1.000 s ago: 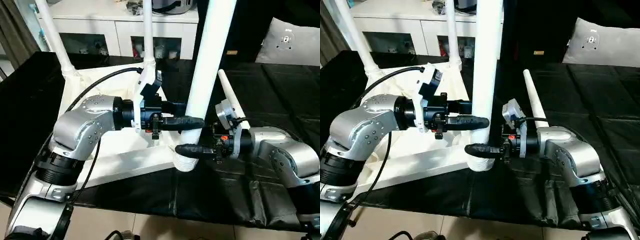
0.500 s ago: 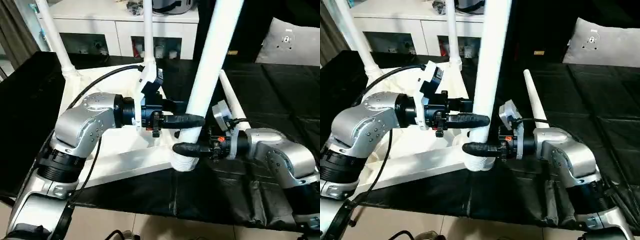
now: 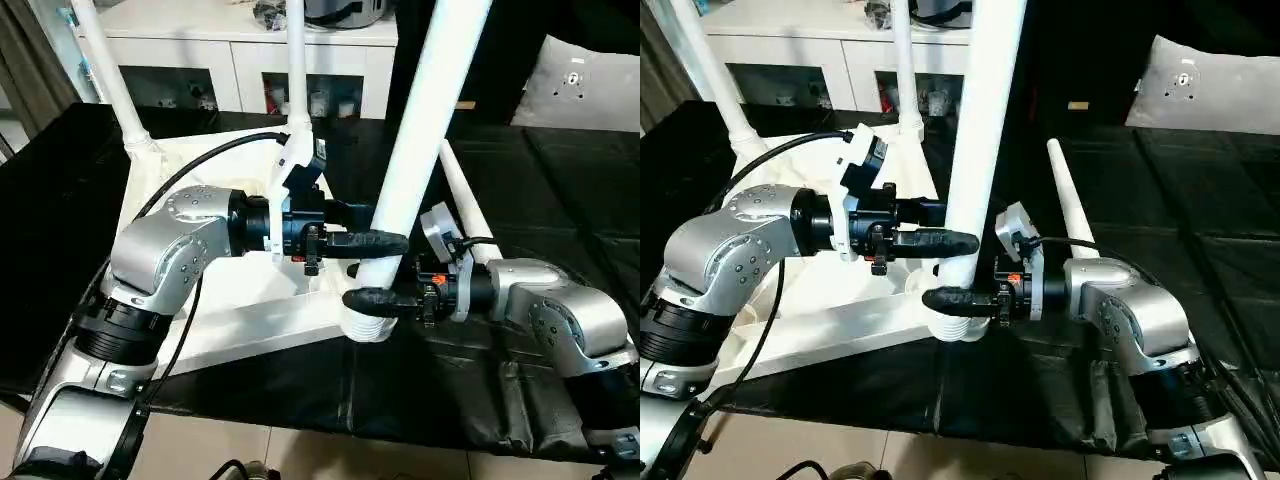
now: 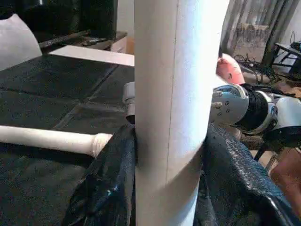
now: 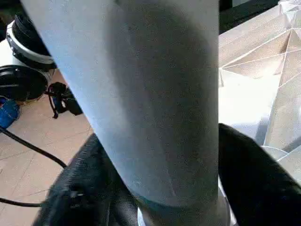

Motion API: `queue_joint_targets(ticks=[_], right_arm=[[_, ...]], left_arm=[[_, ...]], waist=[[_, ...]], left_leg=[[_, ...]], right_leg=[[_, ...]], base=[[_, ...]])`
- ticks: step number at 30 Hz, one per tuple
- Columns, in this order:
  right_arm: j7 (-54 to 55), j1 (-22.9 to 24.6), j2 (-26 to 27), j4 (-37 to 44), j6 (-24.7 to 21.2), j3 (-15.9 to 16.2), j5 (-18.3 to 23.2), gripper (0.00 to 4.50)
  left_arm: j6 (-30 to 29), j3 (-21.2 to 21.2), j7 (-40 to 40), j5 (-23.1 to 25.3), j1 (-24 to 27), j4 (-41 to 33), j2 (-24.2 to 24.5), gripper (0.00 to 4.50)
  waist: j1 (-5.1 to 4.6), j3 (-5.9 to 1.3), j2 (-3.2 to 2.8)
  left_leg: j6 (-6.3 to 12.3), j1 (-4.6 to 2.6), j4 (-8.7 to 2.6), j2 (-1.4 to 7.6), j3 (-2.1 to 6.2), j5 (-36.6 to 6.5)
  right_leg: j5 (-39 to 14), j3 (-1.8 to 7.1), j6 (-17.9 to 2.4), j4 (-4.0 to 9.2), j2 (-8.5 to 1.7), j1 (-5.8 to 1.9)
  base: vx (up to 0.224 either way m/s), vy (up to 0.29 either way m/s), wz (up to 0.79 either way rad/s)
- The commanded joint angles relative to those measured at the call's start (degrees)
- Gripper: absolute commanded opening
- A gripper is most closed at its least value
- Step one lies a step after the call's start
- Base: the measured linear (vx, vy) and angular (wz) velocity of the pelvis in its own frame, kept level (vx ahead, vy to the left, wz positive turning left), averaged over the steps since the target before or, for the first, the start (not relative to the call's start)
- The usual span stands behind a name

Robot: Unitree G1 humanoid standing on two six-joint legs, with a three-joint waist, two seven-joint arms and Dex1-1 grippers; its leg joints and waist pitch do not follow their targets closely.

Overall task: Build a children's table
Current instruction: Pick table leg

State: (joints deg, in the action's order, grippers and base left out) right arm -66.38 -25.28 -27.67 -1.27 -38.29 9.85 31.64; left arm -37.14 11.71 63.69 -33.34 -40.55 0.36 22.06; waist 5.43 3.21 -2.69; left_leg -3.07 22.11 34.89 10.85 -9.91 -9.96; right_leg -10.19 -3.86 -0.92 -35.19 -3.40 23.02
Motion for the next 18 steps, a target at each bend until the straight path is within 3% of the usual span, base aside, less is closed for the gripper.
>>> queue_joint_targets(ticks=[1,7,15,16,17,18], right_arm=[[-0.20,-0.08,0.09,0.23,-0.58,0.02,0.58,3.16],[-0.52,0.09,0.13,0.39,-0.57,0.07,0.80,2.51],[0.05,-0.08,0.80,-0.09,0.10,-0.15,0.23,2.14],[0.31,-0.12,0.90,-0.37,0.28,-0.23,0.00,2.10],[0.99,-0.12,1.20,-0.56,-0.74,-0.96,0.68,2.10],[1.28,-0.11,1.38,-0.58,-1.30,-1.41,1.16,2.09]], left_arm=[[0.63,0.18,0.71,0.60,-1.16,-1.14,0.49,1.82],[0.51,-0.06,0.73,0.63,-1.42,-0.99,0.52,1.82],[-0.58,-0.66,-0.30,0.39,-1.85,-0.56,0.12,1.82],[-0.96,-0.83,-0.81,0.40,-1.95,-0.40,-0.01,1.82],[-1.32,-0.87,-2.01,1.03,-2.12,-0.24,-0.11,1.82],[-1.76,-0.99,-2.68,1.13,-2.17,-0.18,-0.25,1.82]], waist=[[0.29,-4.32,0.87],[0.40,-4.32,0.89],[0.62,-4.36,0.64],[0.62,-4.39,0.68],[0.54,-4.36,1.36],[0.61,-4.37,1.16]], left_leg=[[1.65,-0.73,-3.39,1.77,0.59,-7.88],[1.65,-0.73,-3.40,1.78,0.59,-7.78],[1.40,-0.82,-3.40,1.81,0.63,-8.19],[1.38,-0.85,-3.40,1.84,0.63,-8.08],[1.52,-0.82,-3.42,1.82,0.51,-8.09],[1.49,-0.81,-3.40,1.79,0.58,-7.77]], right_leg=[[-16.16,2.50,-9.45,4.34,-4.19,-3.14],[-15.87,2.49,-9.57,4.30,-4.18,-3.13],[-15.72,2.48,-9.69,4.29,-4.17,-3.10],[-15.32,2.48,-9.81,4.22,-4.13,-3.05],[-15.42,2.49,-9.73,4.33,-4.11,-3.12],[-15.18,2.52,-9.87,4.09,-4.14,-3.16]], base=[[0.000,0.000,0.00],[0.000,0.000,0.00],[0.000,0.000,0.00],[0.000,0.000,0.00],[0.000,0.000,0.00],[0.000,0.000,0.00]])
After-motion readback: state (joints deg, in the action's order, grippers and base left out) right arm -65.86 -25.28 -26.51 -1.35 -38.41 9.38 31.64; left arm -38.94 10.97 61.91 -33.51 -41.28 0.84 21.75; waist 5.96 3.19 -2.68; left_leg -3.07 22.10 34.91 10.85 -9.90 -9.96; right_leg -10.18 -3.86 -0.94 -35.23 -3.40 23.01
